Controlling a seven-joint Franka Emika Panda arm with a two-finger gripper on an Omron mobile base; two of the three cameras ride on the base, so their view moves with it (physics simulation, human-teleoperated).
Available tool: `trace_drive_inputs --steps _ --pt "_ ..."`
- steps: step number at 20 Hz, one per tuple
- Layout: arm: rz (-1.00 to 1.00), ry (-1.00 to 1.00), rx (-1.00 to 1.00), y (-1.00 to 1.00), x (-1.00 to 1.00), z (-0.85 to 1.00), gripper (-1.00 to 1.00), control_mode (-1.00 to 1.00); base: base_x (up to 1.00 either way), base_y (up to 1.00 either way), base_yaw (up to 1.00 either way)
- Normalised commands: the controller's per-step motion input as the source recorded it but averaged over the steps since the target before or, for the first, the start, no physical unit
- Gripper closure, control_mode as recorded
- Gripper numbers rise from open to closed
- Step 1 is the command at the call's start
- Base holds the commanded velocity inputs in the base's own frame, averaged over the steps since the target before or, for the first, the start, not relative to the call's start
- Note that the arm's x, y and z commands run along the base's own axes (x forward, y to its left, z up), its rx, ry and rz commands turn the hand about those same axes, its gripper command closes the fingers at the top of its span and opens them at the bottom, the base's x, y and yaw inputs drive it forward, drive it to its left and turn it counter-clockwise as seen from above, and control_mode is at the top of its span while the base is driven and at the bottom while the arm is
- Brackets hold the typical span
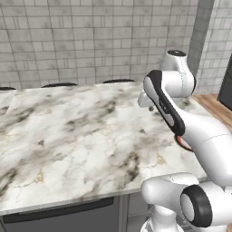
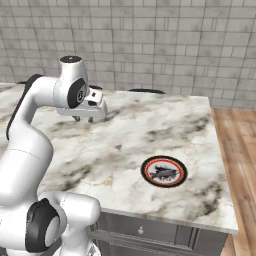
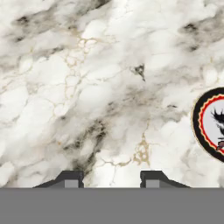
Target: Place the fish on the bottom rack of the oven, and slide the tray back inside. Close the oven door.
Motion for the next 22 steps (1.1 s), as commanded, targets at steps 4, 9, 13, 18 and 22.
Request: trace_drive_inputs --steps 4,9,13,18,22 --pt "0.0 0.0 0.01 -0.04 -0.06 0.0 -1.0 -1.0 0.0 0.0 0.0" --pt "-0.12 0.0 0.0 -0.54 0.0 0.0 -1.0 -1.0 0.0 0.0 0.0" --pt "-0.28 0.01 0.0 -0.87 0.0 0.0 -1.0 -1.0 0.0 0.0 0.0" --pt "-0.33 0.02 0.0 -1.0 0.0 -0.17 -1.0 -1.0 0.0 0.0 0.0" --pt "-0.35 0.07 0.0 -1.0 0.0 -0.4 -1.0 -1.0 0.0 0.0 0.0"
